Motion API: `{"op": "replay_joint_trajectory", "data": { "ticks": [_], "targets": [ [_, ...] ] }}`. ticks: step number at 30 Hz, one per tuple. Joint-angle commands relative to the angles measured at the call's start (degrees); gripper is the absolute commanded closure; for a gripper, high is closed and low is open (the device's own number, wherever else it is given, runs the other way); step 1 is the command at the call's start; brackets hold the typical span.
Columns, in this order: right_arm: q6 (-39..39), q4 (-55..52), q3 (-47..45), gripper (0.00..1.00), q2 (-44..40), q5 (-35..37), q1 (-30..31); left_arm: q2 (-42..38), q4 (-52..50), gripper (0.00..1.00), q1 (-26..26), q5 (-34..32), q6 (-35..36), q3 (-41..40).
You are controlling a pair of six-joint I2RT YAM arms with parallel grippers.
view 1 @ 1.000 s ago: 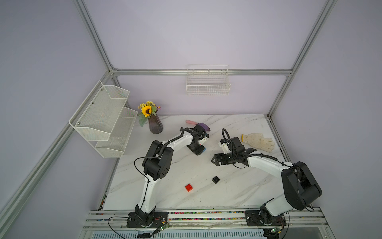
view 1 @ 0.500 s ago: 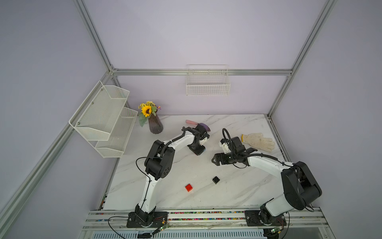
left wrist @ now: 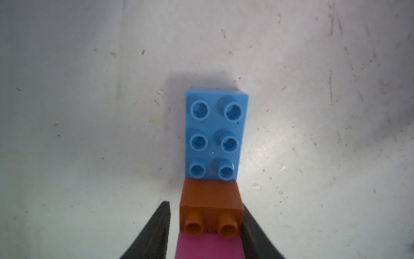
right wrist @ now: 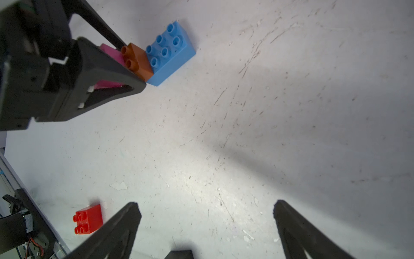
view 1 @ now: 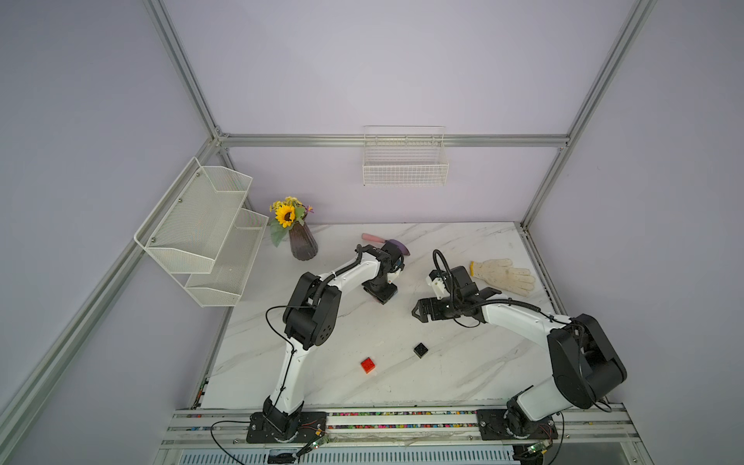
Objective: Assemble the letter v with lego
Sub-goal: Adjust the lego brick at the center of the board.
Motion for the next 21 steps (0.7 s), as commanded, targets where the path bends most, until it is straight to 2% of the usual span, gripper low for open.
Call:
{"op": "replay_joint_trajectory", "data": {
  "ticks": [1,9,13,14,15,16,17,21],
  "targets": [
    [-0.87,0.11,0.13,0.03,0.61,-0.86,-0.22,-1.0,-0.85,0.5,0.03,-1.89,-0.69,1.88],
    [-0.9,0.32,0.87,0.03,2.09,-4.72,-0.25,-0.09,-0.98,0.44,0.54,-4.6,-1.61,1.53],
    [-1.73,-0.68,1.36,0.03,2.55,-4.03,-0.16,-0.35,-0.28,0.4,1.12,-6.86,-2.36,1.12],
    [-1.74,-0.56,1.06,0.03,2.18,-3.81,-0.16,-0.43,-0.02,0.38,1.38,-7.43,-2.71,1.08],
    [-1.53,-0.19,0.55,0.03,1.45,-4.07,-0.19,-0.53,0.18,0.29,1.71,-7.8,-3.07,1.21],
    [-1.57,-0.17,0.16,0.03,0.66,-4.15,-0.19,-0.62,0.5,0.1,2.19,-7.99,-3.45,1.24],
    [-1.61,-0.09,-0.1,0.03,-0.08,-4.29,-0.04,-0.6,0.81,0.0,2.52,-8.15,-3.61,1.28],
    [-3.01,-2.13,-0.51,0.03,-3.71,-3.13,2.26,-0.18,1.39,0.0,3.58,-9.43,-4.08,2.31]
  ]
}}
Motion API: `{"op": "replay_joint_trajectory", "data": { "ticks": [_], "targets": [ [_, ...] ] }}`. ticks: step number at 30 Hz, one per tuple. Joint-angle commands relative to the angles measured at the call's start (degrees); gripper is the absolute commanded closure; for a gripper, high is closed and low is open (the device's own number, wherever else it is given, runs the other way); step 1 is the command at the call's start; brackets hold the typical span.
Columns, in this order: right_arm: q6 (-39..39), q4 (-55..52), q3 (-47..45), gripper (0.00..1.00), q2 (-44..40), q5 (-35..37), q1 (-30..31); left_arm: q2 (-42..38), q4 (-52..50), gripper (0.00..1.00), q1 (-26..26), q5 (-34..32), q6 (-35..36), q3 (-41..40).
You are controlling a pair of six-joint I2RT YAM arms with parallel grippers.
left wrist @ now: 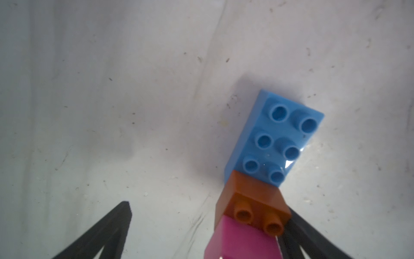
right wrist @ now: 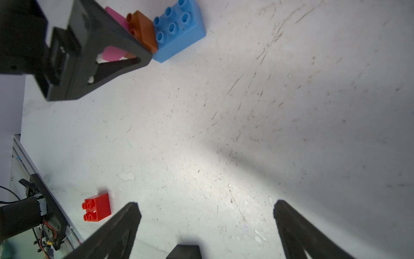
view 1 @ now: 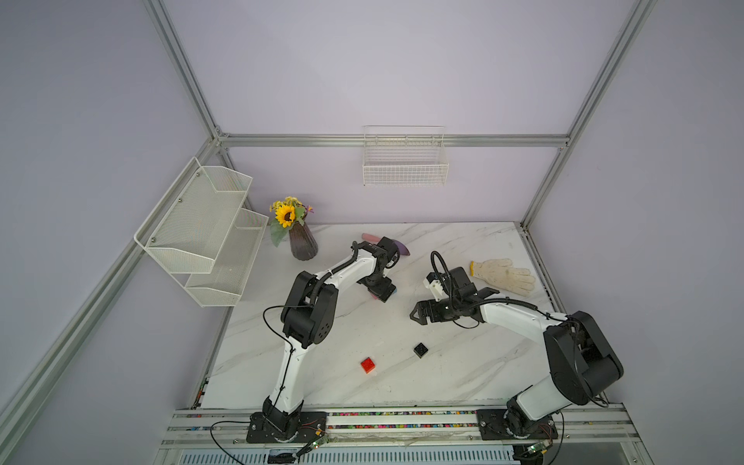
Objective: Assemble the letter v with lego
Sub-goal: Adjust the lego brick at the center of the board.
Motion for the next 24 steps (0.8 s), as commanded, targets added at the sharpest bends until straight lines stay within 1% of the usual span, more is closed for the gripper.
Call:
{"op": "replay_joint_trajectory", "data": {
  "ticks": [1,8,11,15,18,20,21,24],
  "targets": [
    [-2.04,-2.35,-0.45,0.03,-4.55,0.65,2.03,-0.03,1.28,0.0,1.31,-2.43,-0.96,1.82],
    [-0.51,-4.64,-0.92,0.03,-8.1,3.14,5.88,-0.28,2.69,0.0,3.35,-2.75,-2.15,1.93],
    [0.4,-4.64,-1.66,0.03,-8.54,3.28,7.84,-3.32,5.02,0.0,3.4,-1.11,-2.62,-1.41],
    [1.53,-5.47,-2.84,0.05,-9.61,5.42,10.8,-10.9,9.99,0.0,3.32,1.03,-5.24,-9.77],
    [3.52,-5.53,-3.69,0.09,-12.54,6.51,13.84,-19.03,16.12,0.0,2.39,0.89,-9.09,-18.96],
    [5.19,-5.69,-3.5,0.1,-12.93,8.71,17.38,-24.56,19.69,0.0,2.02,0.67,-12.03,-24.64],
    [5.9,-5.89,-2.97,0.1,-12.73,10.5,20.07,-27.3,21.35,0.0,1.92,0.86,-13.06,-27.41],
    [7.98,-4.93,-0.69,0.11,-10.57,18.05,28.32,-33.32,23.92,0.0,1.91,0.93,-18.44,-33.58]
  ]
}}
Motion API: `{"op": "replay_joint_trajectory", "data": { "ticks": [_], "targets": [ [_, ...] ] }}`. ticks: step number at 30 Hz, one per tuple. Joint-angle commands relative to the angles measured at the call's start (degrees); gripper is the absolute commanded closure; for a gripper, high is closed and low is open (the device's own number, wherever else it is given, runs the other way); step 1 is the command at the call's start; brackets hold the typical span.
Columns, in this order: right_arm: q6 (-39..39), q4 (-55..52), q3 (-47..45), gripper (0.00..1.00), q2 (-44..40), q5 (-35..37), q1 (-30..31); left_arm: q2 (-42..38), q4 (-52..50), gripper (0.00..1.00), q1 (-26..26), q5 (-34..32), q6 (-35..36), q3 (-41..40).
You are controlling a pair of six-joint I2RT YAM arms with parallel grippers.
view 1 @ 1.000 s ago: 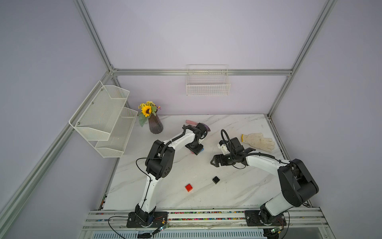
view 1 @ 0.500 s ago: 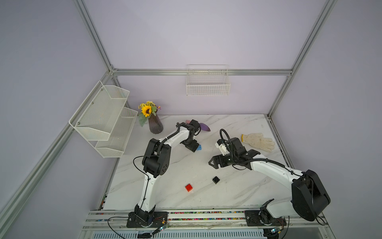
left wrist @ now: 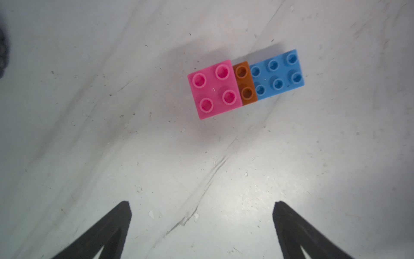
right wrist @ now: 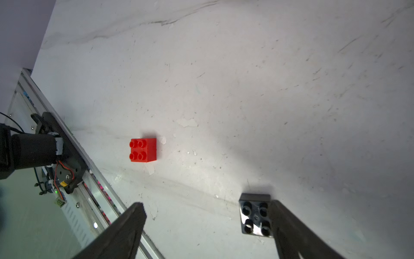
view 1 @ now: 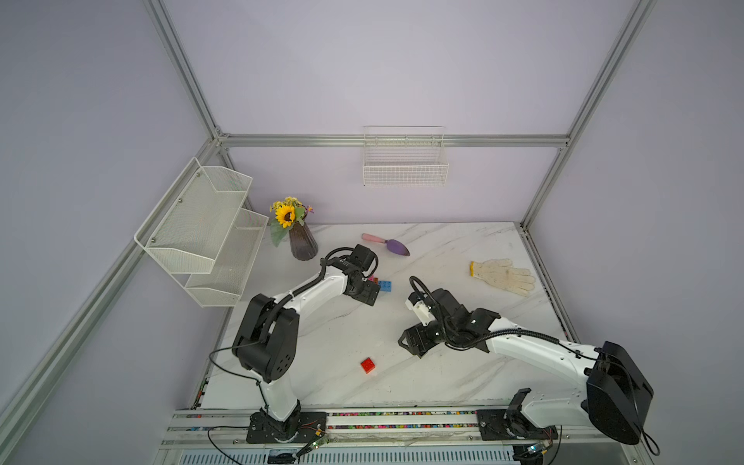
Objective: Assemble the letter v with lego
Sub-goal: Adjust the lego brick at the center of the board, then pick up the lego brick from the center of the board.
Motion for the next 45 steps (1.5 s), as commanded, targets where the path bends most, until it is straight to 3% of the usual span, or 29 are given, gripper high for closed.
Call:
{"op": "replay_joint_trajectory", "data": {
  "ticks": [1,9,18,27,39,45],
  "targets": [
    [3.86,0.52,2.93,0.11,2.57,9.66,8.05,-6.52,7.02,0.0,-0.14,0.53,-7.82,-4.88],
    [9.7,-0.34,12.94,0.13,18.14,21.82,19.94,-18.13,7.46,0.0,-0.36,-4.15,-18.07,-15.95],
    [15.66,-1.01,20.31,0.16,28.35,26.29,23.27,-26.16,9.32,0.0,0.09,-6.74,-23.66,-25.5],
    [17.12,-5.18,24.99,0.33,33.32,27.27,24.06,-29.44,10.04,0.0,1.56,-6.13,-24.27,-30.09],
    [16.06,-7.07,24.63,0.36,33.44,28.58,24.25,-32.99,10.9,0.0,4.54,-4.15,-23.48,-33.3],
    [15.27,-6.4,24.46,0.44,34.14,27.91,24.24,-34.17,10.06,0.0,4.67,-3.8,-24.0,-33.29]
  ]
}}
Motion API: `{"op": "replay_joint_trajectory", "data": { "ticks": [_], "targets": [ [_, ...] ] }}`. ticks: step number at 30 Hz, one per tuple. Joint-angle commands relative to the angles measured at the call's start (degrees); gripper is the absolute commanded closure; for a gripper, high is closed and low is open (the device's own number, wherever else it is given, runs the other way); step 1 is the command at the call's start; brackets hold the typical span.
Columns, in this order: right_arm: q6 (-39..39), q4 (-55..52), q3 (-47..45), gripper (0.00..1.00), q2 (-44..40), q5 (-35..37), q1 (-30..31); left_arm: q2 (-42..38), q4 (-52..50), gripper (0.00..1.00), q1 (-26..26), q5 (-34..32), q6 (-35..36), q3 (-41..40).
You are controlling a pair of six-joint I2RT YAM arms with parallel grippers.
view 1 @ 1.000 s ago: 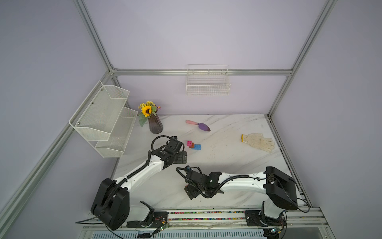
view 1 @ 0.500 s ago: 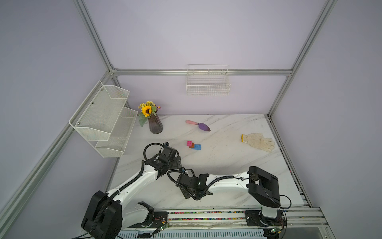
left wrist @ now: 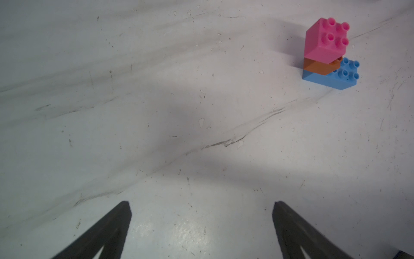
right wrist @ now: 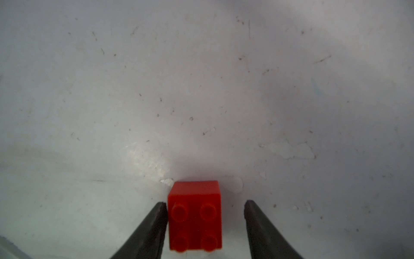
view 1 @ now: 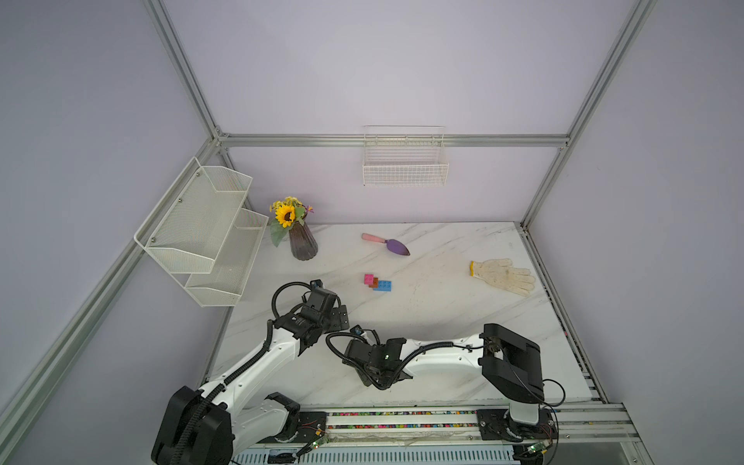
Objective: Assemble the letter v with lego
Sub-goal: Pick up the lego brick from the center of the board.
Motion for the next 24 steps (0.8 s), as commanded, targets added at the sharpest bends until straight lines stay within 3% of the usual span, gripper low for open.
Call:
{"op": "replay_joint_trajectory", "data": {
  "ticks": [1,24],
  "targets": [
    [0.41,-1.0,0.4,0.45,0.62,1.07,0.25,-1.63,0.4,0.0,0.43,0.06,-1.09,0.35],
    [-0.55,0.29,0.41,0.52,2.11,-0.6,0.24,-3.56,-0.44,0.0,0.61,0.76,-1.35,-1.66]
  ]
}}
